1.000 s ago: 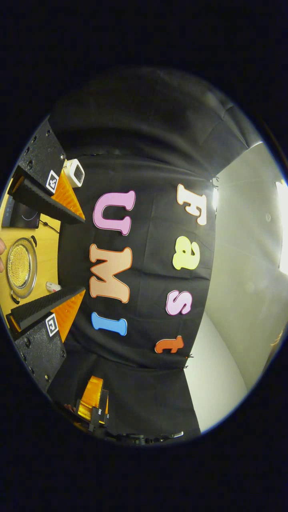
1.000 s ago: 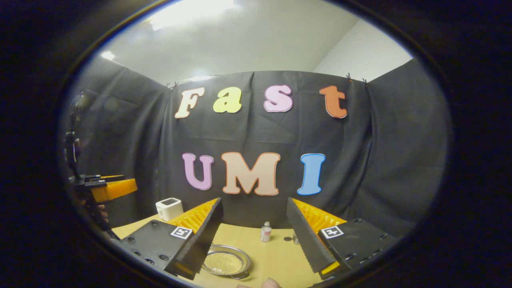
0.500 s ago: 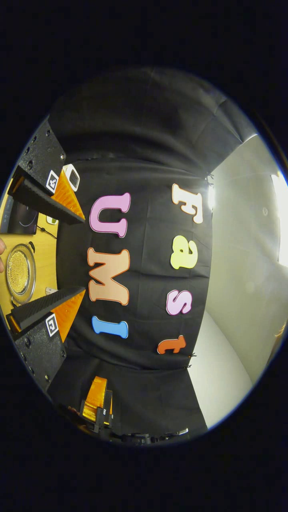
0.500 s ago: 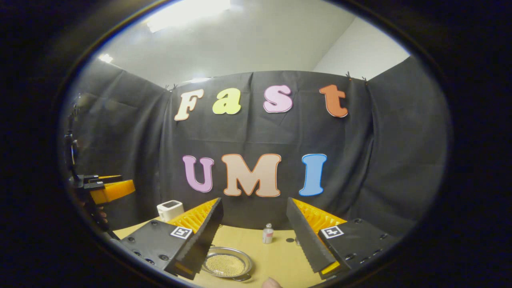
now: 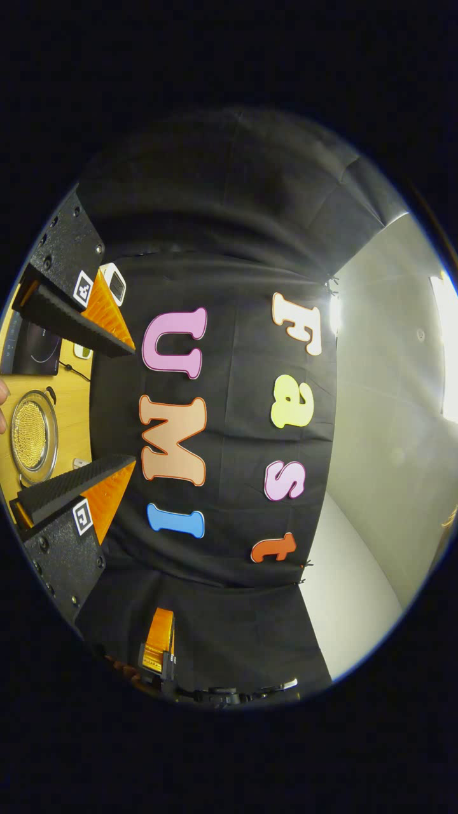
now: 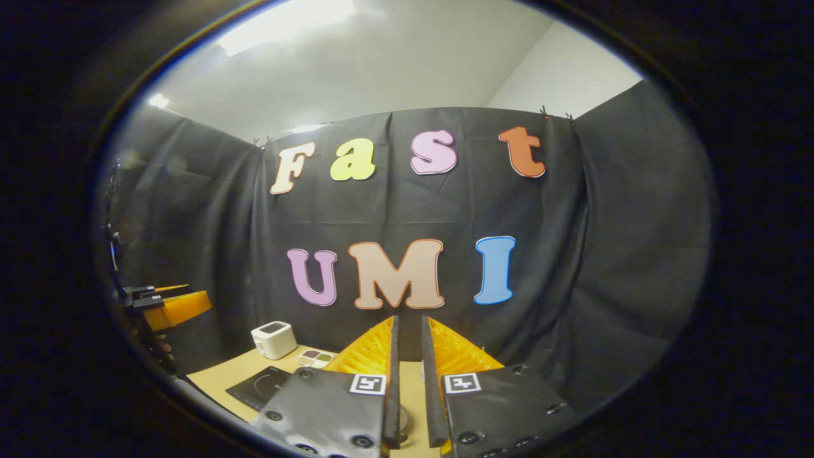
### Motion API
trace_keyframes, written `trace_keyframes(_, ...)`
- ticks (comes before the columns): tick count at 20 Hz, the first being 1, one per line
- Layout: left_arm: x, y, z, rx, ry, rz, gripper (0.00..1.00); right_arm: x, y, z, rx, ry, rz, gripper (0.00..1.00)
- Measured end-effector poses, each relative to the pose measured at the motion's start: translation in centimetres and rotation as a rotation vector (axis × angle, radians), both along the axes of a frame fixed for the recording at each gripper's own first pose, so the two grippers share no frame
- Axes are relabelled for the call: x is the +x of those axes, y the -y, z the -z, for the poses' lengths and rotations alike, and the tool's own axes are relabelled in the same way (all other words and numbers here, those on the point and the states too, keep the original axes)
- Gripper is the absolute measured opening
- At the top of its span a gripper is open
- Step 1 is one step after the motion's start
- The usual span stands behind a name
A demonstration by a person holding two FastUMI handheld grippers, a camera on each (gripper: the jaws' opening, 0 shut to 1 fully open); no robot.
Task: First push the handle of the pot to place it horizontally, then grasp the pot with both hands and set it on the induction cooktop.
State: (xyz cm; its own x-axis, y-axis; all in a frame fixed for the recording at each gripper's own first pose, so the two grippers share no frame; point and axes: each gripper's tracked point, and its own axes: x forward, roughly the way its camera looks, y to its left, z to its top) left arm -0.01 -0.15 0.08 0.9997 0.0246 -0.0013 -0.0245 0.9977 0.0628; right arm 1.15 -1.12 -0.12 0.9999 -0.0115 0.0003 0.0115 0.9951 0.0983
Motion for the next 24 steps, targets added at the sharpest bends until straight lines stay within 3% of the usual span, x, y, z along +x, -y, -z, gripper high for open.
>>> trace_keyframes(1,-0.1,-0.1,0.0,-0.001,0.002,0.001,0.93,-0.7,-0.1,0.1,0.033,-0.005,-0.008,0.18)
trace_keyframes(2,-0.1,-0.1,0.0,0.001,0.003,0.002,0.89,-0.9,-0.5,0.6,0.054,-0.021,-0.030,0.05)
trace_keyframes(4,0.0,-0.5,-0.3,0.009,0.011,0.005,0.88,-0.7,-1.1,1.0,0.035,-0.043,-0.056,0.03)
trace_keyframes(5,0.0,-0.6,-0.5,0.016,0.012,0.007,0.93,-0.4,-0.8,1.3,0.004,-0.051,-0.052,0.00)
trace_keyframes(7,0.0,-1.0,-0.5,0.024,0.019,0.011,0.93,-0.2,-1.6,1.9,-0.009,-0.070,-0.063,0.07)
trace_keyframes(8,0.0,-1.1,-0.6,0.024,0.022,0.014,0.93,-0.1,-2.3,2.0,0.003,-0.072,-0.075,0.00)
trace_keyframes(9,0.1,-1.3,-0.7,0.025,0.022,0.018,0.88,0.0,-2.7,2.2,0.012,-0.074,-0.080,0.03)
trace_keyframes(12,0.2,-2.1,-0.5,0.036,0.027,0.030,0.89,0.1,-3.9,3.8,0.030,-0.112,-0.101,0.02)
trace_keyframes(13,0.2,-2.4,-0.4,0.039,0.024,0.034,0.89,0.2,-4.3,4.0,0.038,-0.118,-0.101,0.07)
trace_keyframes(14,0.1,-2.8,-0.1,0.038,0.020,0.039,0.89,0.2,-4.6,4.4,0.044,-0.128,-0.096,0.03)
trace_keyframes(18,0.4,-3.9,1.3,0.011,-0.003,0.061,0.98,0.4,-5.1,6.4,0.031,-0.173,-0.066,0.03)
trace_keyframes(19,0.5,-4.3,1.7,0.007,-0.016,0.059,0.89,0.4,-5.3,7.0,0.027,-0.189,-0.067,0.03)
trace_keyframes(20,0.6,-4.6,2.0,0.005,-0.025,0.057,0.93,0.7,-5.4,7.5,0.029,-0.205,-0.069,0.03)
trace_keyframes(23,2.1,-5.1,2.8,-0.005,-0.035,0.049,0.93,2.0,-5.5,9.5,0.029,-0.244,-0.086,0.02)
trace_keyframes(24,2.7,-5.3,3.1,-0.008,-0.039,0.036,0.89,2.5,-5.5,10.3,0.027,-0.262,-0.100,0.02)
